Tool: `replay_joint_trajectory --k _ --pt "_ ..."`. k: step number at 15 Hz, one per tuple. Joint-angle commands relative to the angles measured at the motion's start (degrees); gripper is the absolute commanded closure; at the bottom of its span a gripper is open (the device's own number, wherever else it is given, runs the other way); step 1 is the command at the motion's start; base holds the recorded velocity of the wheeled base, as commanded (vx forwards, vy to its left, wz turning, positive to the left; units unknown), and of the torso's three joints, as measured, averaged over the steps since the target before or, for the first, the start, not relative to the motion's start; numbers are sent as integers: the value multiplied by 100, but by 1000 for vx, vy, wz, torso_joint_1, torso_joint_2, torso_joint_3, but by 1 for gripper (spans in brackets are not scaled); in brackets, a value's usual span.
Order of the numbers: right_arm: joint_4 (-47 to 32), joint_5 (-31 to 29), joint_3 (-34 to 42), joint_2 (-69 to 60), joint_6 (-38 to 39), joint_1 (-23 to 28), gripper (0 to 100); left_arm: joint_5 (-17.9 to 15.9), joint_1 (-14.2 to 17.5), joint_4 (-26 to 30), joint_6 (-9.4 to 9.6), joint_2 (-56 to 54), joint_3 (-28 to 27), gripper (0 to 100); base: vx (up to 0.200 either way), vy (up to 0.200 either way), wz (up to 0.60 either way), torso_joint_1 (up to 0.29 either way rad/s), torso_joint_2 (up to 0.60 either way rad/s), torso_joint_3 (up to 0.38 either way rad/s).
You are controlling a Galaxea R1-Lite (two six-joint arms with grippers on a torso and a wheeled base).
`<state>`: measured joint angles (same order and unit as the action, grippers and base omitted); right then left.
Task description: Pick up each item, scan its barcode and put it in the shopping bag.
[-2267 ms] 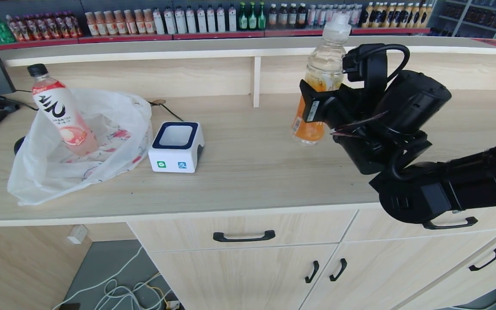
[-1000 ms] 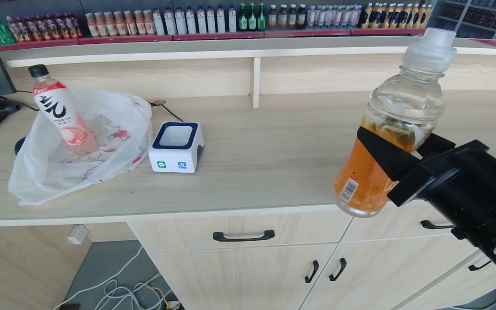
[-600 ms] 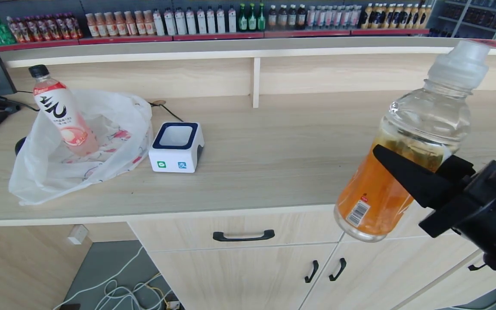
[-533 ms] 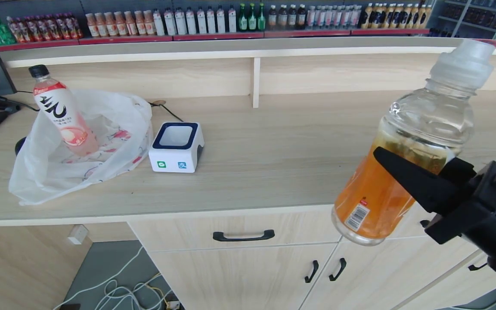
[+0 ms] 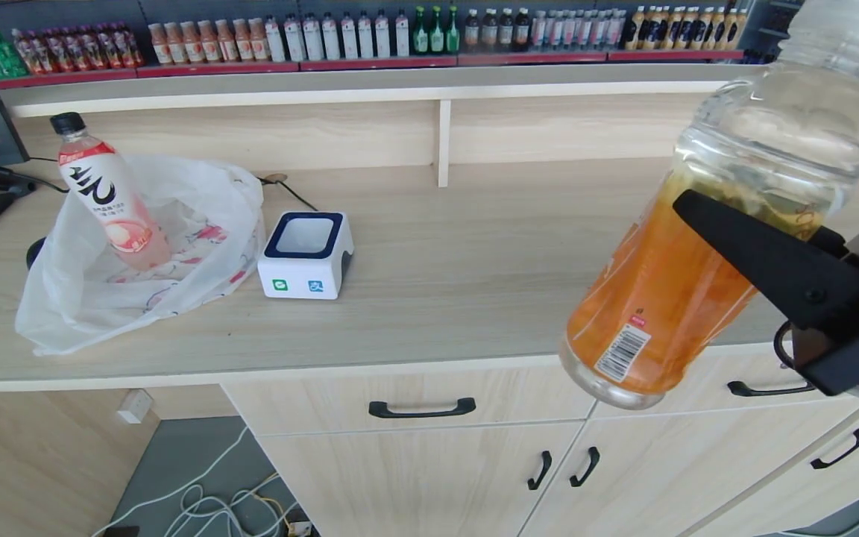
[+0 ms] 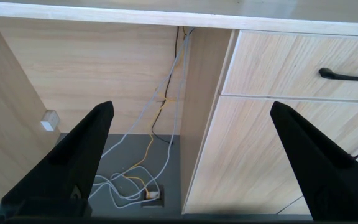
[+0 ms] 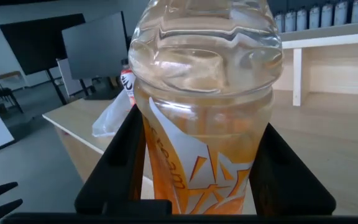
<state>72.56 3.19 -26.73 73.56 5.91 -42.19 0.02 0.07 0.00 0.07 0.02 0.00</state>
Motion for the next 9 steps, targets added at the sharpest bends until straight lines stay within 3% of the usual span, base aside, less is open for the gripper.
replay_joint_trajectory --k 1,6,9 --pt "-31 146 -51 89 94 0 100 -2 1 0 -7 -2 0 0 0 0 0 0 0 0" --pt "-22 393 -482 475 551 -8 100 -2 1 0 1 -2 0 0 0 0 0 0 0 0" --pt "-22 876 -491 493 604 -8 100 6 1 0 1 -2 0 0 0 0 0 0 0 0"
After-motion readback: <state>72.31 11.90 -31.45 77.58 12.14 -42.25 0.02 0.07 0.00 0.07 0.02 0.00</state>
